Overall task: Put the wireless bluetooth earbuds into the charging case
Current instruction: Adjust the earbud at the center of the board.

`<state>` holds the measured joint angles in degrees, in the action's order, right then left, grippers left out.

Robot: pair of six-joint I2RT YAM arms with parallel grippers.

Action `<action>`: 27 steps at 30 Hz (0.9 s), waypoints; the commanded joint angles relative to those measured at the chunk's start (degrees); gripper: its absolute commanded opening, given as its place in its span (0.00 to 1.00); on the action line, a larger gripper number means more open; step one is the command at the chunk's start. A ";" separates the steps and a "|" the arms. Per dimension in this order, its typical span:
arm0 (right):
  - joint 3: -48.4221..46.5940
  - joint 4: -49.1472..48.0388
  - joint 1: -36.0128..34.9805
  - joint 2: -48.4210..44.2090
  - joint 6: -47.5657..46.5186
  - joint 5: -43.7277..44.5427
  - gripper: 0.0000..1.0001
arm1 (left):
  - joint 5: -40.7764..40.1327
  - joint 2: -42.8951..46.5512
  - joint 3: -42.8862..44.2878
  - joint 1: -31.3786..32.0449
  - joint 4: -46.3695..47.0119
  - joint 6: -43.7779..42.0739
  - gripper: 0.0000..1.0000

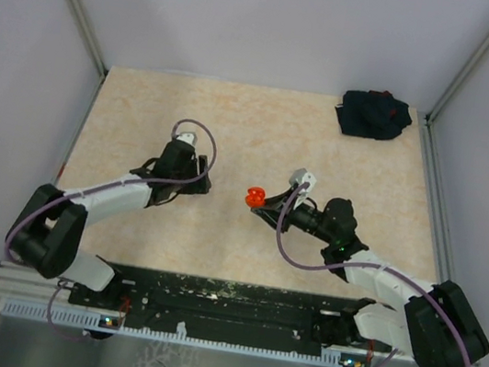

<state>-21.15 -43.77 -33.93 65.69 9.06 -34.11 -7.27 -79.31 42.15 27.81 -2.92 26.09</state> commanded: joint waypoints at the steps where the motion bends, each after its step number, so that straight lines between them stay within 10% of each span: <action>1: 0.23 -3.91 0.24 -1.86 -0.96 2.25 0.00 | -2.99 -5.91 3.32 -0.55 1.47 2.33 0.69; 27: 0.49 -3.78 0.27 -2.62 -0.81 2.83 0.00 | 11.02 -22.64 15.46 -2.14 -4.31 -4.19 0.54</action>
<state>-20.97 -44.14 -33.95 64.86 8.60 -31.31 -2.59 -100.14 55.37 25.87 -3.44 24.03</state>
